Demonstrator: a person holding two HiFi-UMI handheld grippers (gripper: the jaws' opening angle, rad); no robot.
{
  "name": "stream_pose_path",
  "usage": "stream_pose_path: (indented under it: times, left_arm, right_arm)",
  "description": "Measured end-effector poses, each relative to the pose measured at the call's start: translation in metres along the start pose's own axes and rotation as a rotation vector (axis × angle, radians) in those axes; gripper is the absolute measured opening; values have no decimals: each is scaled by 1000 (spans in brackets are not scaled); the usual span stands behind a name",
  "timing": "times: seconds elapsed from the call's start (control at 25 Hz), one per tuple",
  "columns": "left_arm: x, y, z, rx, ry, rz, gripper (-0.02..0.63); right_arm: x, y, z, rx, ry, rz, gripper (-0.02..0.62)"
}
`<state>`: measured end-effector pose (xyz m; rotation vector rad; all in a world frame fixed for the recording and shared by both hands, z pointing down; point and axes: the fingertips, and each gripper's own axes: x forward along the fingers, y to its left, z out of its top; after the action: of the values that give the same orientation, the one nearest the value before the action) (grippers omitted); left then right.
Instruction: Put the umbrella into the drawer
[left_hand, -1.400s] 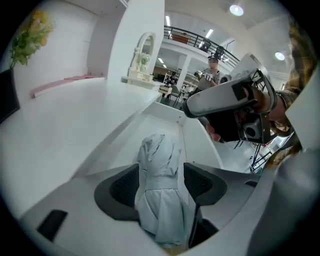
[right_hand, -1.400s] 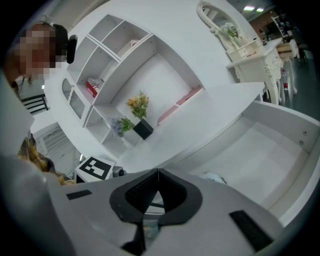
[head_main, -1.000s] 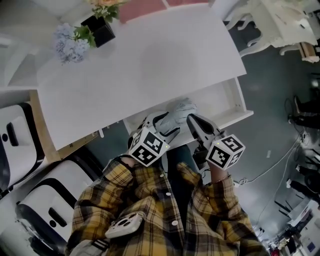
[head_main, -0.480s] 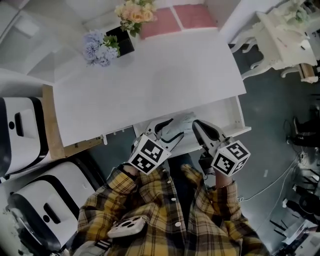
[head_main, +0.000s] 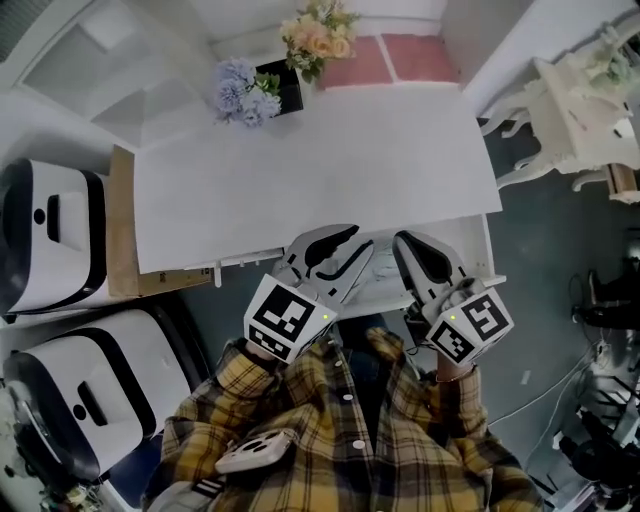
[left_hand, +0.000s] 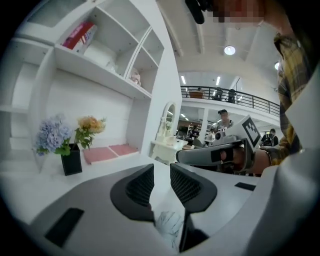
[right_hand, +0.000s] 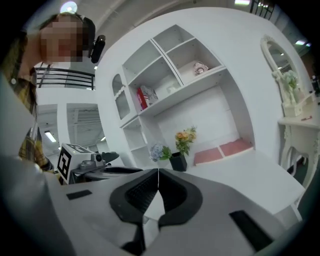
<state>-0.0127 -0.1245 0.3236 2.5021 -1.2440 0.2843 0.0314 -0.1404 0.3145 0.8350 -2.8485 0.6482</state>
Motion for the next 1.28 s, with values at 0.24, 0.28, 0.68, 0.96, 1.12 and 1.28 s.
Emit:
stream_pose_path:
  times: [0.24,0.28,0.68,0.96,1.12,1.28]
  left_arm:
    - [-24,1,27,-4,-72,28,63]
    - [-27,1,30,-2,-83,34,57]
    - [-44,1,38,-33,-131,35,28]
    - [-42,3,48,-45,-152,37,20]
    - [-43,4,53,-52,-160,30,20]
    - [-42,1,55,-54,-160,14,20]
  right_arm:
    - [4,30,32,-79,-46,73,17]
    - [5,34,35,-84,-48,83,17]
    - [11,52,40,-85,-38,140,17]
    - [15,48,43,-78,-21,141,17]
    - [17,48,47,-73,-26,142,17]
    - [14,47,49,-72,-29,138,17]
